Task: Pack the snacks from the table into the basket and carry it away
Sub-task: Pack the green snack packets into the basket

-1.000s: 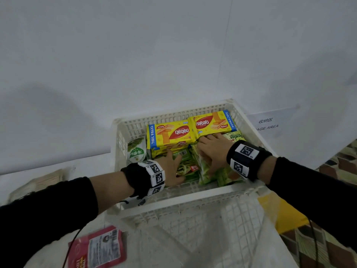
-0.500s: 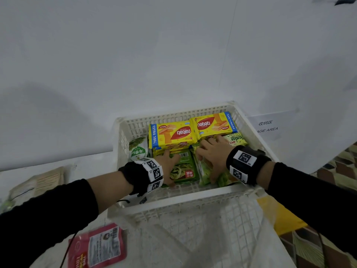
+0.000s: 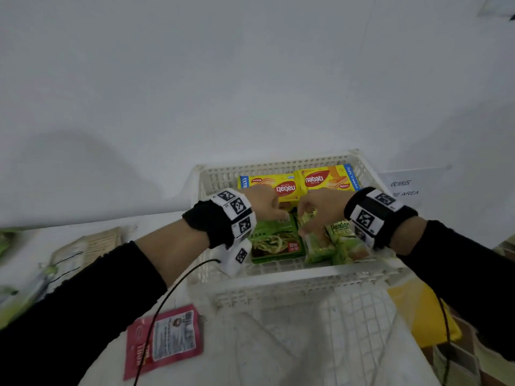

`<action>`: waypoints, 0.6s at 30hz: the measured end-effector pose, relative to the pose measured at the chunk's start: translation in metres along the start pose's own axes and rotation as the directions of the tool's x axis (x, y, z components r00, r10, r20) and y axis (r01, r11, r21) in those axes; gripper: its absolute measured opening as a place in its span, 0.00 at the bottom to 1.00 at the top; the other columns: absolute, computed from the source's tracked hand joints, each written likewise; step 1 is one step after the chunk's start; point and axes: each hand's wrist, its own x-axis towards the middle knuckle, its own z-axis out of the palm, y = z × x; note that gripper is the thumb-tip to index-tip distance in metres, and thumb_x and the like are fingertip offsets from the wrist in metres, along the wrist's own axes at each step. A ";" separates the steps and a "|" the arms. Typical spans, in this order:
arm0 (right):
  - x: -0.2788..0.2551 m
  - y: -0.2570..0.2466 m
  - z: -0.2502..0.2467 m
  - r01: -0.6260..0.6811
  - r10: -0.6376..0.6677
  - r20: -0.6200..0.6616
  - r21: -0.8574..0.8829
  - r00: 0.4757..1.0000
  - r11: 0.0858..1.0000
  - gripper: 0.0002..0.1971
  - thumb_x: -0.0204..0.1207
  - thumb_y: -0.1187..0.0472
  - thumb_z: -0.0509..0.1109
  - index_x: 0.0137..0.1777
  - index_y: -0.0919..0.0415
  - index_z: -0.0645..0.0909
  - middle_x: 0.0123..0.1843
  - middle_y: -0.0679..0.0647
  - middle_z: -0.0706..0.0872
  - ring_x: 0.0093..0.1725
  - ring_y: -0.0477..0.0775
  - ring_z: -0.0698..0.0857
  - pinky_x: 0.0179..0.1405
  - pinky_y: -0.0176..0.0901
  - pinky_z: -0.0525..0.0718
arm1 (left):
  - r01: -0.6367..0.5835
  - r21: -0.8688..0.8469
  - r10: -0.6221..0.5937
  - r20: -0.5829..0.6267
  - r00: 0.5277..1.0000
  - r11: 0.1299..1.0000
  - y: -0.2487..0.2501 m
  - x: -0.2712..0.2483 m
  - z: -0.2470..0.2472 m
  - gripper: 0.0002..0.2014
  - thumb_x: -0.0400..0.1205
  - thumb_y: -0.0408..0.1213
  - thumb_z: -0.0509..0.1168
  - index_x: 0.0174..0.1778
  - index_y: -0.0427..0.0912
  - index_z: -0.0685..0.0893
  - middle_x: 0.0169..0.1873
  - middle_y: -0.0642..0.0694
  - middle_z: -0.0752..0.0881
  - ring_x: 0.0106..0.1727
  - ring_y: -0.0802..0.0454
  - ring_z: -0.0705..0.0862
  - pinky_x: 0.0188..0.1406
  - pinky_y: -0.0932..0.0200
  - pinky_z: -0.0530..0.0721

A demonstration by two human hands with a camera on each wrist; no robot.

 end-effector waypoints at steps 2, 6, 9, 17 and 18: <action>-0.010 -0.011 -0.013 0.028 -0.023 -0.073 0.071 0.997 0.997 0.25 0.70 0.37 0.73 0.62 0.50 0.77 0.61 0.48 0.81 0.60 0.52 0.81 0.61 0.51 0.80 | -0.060 -0.193 0.027 -0.168 0.985 0.979 -0.004 -0.021 -0.027 0.18 0.82 0.54 0.63 0.49 0.42 0.85 0.44 0.47 0.85 0.35 0.53 0.80 0.33 0.59 0.78; -0.033 -0.056 -0.040 0.187 -0.133 -0.262 0.190 0.956 0.964 0.18 0.72 0.40 0.71 0.58 0.47 0.80 0.55 0.42 0.85 0.55 0.47 0.85 0.58 0.49 0.82 | -0.175 -0.386 -0.025 -0.460 0.888 0.906 -0.035 -0.089 -0.077 0.13 0.81 0.49 0.66 0.50 0.43 0.86 0.47 0.47 0.88 0.41 0.52 0.86 0.32 0.57 0.88; -0.050 -0.113 -0.052 0.340 -0.247 -0.347 0.240 0.905 0.910 0.19 0.68 0.35 0.68 0.54 0.42 0.81 0.53 0.40 0.86 0.52 0.41 0.86 0.54 0.45 0.84 | -0.174 -0.452 -0.093 -0.508 0.856 0.875 -0.074 -0.150 -0.095 0.12 0.82 0.47 0.66 0.50 0.41 0.85 0.46 0.46 0.88 0.42 0.51 0.89 0.33 0.54 0.90; -0.031 -0.288 -0.014 0.533 -0.441 -0.325 0.297 0.837 0.792 0.10 0.74 0.42 0.70 0.53 0.42 0.81 0.51 0.38 0.87 0.49 0.34 0.86 0.46 0.30 0.79 | 0.136 -0.386 -0.298 -0.399 0.867 0.912 -0.226 -0.285 -0.017 0.10 0.81 0.49 0.67 0.48 0.47 0.86 0.41 0.56 0.86 0.35 0.67 0.81 0.36 0.66 0.77; -0.025 -0.309 -0.004 0.541 -0.451 -0.312 0.330 0.836 0.774 0.11 0.74 0.43 0.70 0.53 0.43 0.81 0.51 0.39 0.87 0.49 0.34 0.86 0.47 0.29 0.80 | 0.178 -0.366 -0.321 -0.380 0.867 0.914 -0.244 -0.301 -0.004 0.10 0.81 0.49 0.66 0.49 0.47 0.86 0.42 0.57 0.86 0.35 0.70 0.79 0.37 0.68 0.75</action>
